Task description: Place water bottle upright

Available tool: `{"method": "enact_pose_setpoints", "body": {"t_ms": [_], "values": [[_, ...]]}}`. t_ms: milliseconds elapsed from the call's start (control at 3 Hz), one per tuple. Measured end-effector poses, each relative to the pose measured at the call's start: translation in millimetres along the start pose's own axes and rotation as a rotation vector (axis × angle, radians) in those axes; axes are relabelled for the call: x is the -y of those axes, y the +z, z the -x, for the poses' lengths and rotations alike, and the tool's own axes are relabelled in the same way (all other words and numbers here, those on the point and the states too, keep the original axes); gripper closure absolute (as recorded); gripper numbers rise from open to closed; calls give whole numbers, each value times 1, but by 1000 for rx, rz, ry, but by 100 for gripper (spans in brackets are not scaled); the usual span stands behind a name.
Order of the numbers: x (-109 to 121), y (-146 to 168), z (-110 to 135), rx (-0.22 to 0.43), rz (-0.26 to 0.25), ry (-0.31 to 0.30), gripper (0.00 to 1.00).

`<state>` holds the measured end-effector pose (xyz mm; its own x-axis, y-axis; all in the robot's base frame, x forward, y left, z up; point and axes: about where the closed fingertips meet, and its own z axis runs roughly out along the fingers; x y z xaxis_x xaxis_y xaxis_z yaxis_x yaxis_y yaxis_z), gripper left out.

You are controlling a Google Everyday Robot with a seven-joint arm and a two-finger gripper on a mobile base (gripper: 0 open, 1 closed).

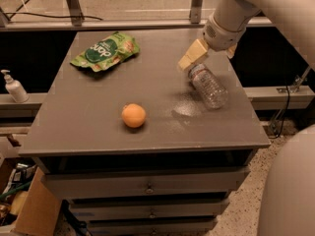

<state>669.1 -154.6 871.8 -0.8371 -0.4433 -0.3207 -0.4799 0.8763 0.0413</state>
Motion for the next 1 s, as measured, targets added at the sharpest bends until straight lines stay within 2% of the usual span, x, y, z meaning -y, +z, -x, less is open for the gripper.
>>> {"method": "enact_pose_setpoints", "body": {"t_ms": [333,667,1000], "values": [[-13,26,19,-22,-28,38,0],[-13,26,19,-23,-28,38,0],[1,35,14,-51,-48,77,0]]}}
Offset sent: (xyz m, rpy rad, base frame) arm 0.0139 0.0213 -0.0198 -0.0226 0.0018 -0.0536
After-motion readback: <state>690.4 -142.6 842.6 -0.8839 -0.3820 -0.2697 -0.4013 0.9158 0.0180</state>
